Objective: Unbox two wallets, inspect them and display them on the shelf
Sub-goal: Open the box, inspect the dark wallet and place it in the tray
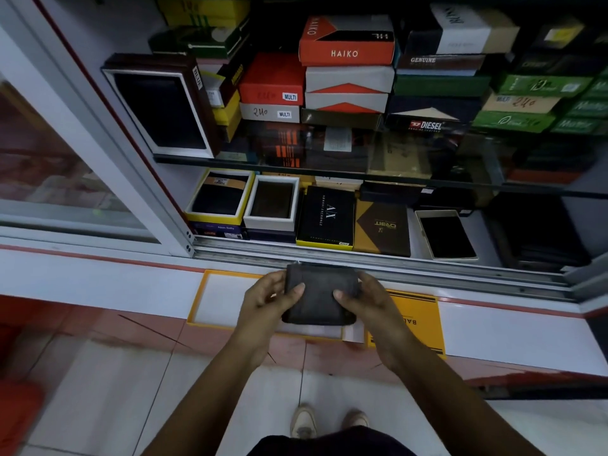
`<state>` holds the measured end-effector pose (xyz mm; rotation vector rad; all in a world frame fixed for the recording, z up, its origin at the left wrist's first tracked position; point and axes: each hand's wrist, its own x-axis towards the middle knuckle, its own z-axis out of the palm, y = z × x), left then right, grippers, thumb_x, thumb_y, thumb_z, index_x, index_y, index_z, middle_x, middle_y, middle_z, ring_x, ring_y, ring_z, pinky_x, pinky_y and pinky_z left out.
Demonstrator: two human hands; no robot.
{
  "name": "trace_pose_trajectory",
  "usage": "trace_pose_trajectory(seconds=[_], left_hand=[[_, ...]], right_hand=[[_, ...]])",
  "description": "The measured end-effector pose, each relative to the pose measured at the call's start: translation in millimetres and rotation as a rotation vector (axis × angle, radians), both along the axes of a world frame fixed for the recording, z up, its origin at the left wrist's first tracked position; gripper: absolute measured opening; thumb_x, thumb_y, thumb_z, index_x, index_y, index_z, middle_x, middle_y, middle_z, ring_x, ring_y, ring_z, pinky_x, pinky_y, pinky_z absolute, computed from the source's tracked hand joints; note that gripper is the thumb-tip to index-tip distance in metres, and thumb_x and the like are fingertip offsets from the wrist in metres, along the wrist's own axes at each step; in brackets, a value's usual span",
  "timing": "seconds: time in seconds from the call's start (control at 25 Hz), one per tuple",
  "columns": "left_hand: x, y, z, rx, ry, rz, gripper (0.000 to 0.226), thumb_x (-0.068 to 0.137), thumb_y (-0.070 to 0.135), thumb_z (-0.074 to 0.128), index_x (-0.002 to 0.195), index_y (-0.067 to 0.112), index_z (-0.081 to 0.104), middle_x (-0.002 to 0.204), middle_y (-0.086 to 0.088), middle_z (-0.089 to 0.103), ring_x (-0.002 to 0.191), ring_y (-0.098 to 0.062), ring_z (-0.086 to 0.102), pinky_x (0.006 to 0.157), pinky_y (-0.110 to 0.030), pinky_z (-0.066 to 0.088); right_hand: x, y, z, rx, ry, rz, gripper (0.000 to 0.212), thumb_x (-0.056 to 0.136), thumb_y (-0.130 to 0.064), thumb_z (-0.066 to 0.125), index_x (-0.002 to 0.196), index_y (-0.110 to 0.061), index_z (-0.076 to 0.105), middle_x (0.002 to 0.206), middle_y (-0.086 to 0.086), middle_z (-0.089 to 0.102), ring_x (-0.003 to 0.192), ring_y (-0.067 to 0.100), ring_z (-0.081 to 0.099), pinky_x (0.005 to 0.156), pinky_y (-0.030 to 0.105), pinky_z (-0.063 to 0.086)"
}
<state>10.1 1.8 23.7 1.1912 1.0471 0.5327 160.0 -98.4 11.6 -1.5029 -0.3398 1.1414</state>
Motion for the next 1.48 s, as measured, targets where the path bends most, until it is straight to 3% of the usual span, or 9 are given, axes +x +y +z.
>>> trace_pose_trajectory(seconds=[0.12, 0.24, 0.52, 0.76, 0.96, 1.08, 1.2, 1.28, 1.48], left_hand=[[-6, -1, 10, 0.000, -0.019, 0.016, 0.030, 0.087, 0.035, 0.059, 0.115, 0.026, 0.064, 0.113, 0.004, 0.070, 0.109, -0.008, 0.062, 0.090, -0.021, 0.049], [-5, -1, 17, -0.238, -0.016, 0.027, 0.039, 0.082, 0.058, 0.050, 0.105, 0.030, 0.065, 0.107, 0.004, 0.070, 0.111, -0.014, 0.060, 0.102, -0.029, 0.044], [-11, 0, 30, -0.299, -0.104, 0.160, 0.027, 0.079, 0.032, 0.070, 0.098, 0.013, 0.074, 0.100, -0.006, 0.077, 0.108, -0.019, 0.066, 0.099, -0.028, 0.047], [-11, -20, 30, -0.129, -0.051, 0.159, 0.077, 0.040, 0.057, 0.085, 0.103, 0.015, 0.072, 0.110, -0.006, 0.073, 0.112, -0.018, 0.063, 0.102, -0.037, 0.045], [-25, -9, 35, -0.015, 0.021, 0.339, 0.040, 0.062, 0.044, 0.078, 0.088, 0.013, 0.075, 0.099, -0.009, 0.076, 0.103, -0.023, 0.067, 0.096, -0.035, 0.049], [-32, -4, 46, -0.163, -0.089, 0.300, 0.028, 0.079, 0.035, 0.066, 0.089, 0.010, 0.074, 0.100, -0.013, 0.076, 0.097, -0.022, 0.071, 0.093, -0.032, 0.052], [-25, -10, 54, -0.478, -0.245, 0.308, 0.055, 0.074, 0.049, 0.062, 0.096, -0.001, 0.068, 0.098, -0.021, 0.075, 0.088, -0.027, 0.074, 0.078, -0.029, 0.060], [-17, -15, 60, -0.638, -0.340, 0.319, 0.067, 0.068, 0.054, 0.065, 0.097, -0.006, 0.067, 0.097, -0.024, 0.074, 0.090, -0.032, 0.073, 0.081, -0.032, 0.059], [-3, -20, 66, -0.783, -0.412, 0.287, 0.080, 0.068, 0.064, 0.062, 0.099, -0.010, 0.066, 0.099, -0.023, 0.074, 0.091, -0.029, 0.073, 0.077, -0.036, 0.058]], right_hand=[[15, -1, 19, 0.115, -0.142, 0.163, 0.036, 0.079, -0.004, 0.071, 0.112, -0.012, 0.063, 0.105, 0.004, 0.072, 0.099, 0.013, 0.068, 0.069, 0.017, 0.055], [19, -2, 33, 0.167, -0.346, 0.245, 0.030, 0.076, -0.001, 0.073, 0.102, -0.013, 0.063, 0.097, 0.000, 0.071, 0.086, 0.003, 0.069, 0.066, 0.015, 0.054], [15, 5, 47, 0.210, -0.587, 0.413, 0.036, 0.075, -0.017, 0.077, 0.108, -0.021, 0.062, 0.103, -0.007, 0.068, 0.098, 0.005, 0.064, 0.084, 0.017, 0.052], [-7, 26, 65, 0.335, -0.547, 0.397, 0.014, 0.079, -0.019, 0.074, 0.089, -0.009, 0.075, 0.086, 0.004, 0.075, 0.086, 0.016, 0.069, 0.080, 0.022, 0.052], [5, 10, 63, 0.276, -0.648, 0.132, 0.006, 0.074, -0.015, 0.077, 0.079, -0.018, 0.079, 0.075, -0.003, 0.077, 0.074, 0.010, 0.071, 0.069, 0.022, 0.056], [22, -3, 64, 0.258, -0.421, -0.022, 0.011, 0.077, -0.013, 0.074, 0.088, -0.013, 0.078, 0.077, -0.005, 0.077, 0.075, 0.001, 0.070, 0.064, 0.013, 0.053], [23, -6, 62, 0.205, -0.092, -0.044, 0.014, 0.082, -0.016, 0.068, 0.093, -0.015, 0.075, 0.080, -0.006, 0.076, 0.075, 0.004, 0.066, 0.064, 0.019, 0.049], [15, -3, 58, 0.169, 0.051, -0.035, 0.011, 0.083, -0.016, 0.066, 0.089, -0.017, 0.075, 0.077, -0.006, 0.076, 0.073, 0.006, 0.065, 0.066, 0.022, 0.048], [-19, 2, 42, 0.121, 0.094, 0.017, 0.006, 0.082, -0.013, 0.068, 0.081, -0.012, 0.074, 0.071, -0.001, 0.072, 0.065, 0.010, 0.063, 0.062, 0.020, 0.050]])
